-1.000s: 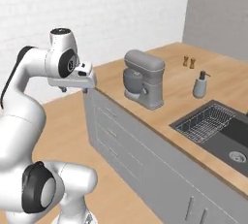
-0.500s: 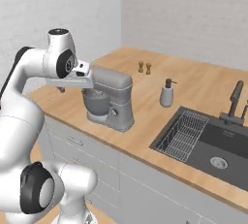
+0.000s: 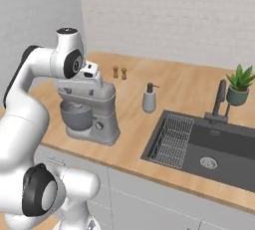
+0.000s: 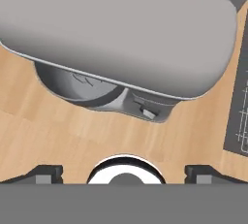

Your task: Navigate to the stand mixer.

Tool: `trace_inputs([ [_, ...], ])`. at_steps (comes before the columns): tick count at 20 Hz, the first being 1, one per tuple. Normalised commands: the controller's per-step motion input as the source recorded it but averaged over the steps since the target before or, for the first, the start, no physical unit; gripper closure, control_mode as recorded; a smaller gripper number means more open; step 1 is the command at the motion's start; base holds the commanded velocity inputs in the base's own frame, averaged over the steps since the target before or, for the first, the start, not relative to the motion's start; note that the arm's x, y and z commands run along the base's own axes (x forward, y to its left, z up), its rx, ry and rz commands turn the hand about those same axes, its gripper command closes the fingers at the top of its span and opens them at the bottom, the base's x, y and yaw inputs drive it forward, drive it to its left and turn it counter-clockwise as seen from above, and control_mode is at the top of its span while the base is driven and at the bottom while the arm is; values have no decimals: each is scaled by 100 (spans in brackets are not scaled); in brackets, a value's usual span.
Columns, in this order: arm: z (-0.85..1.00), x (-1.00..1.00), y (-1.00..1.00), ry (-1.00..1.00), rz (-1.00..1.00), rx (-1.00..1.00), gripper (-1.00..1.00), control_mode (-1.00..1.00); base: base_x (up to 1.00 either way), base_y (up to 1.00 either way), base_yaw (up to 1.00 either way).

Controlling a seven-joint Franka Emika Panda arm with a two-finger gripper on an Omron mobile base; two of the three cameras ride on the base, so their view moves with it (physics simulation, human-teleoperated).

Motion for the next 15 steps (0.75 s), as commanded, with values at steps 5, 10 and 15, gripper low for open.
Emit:
trace_inputs([
  [5, 0, 0, 0, 0, 0, 0, -100, 100, 32, 42, -22],
  [10, 0, 0, 0, 0, 0, 0, -100, 100, 57, 53, -29],
  [15, 0, 0, 0, 0, 0, 0, -100, 100, 66, 42, -29],
])
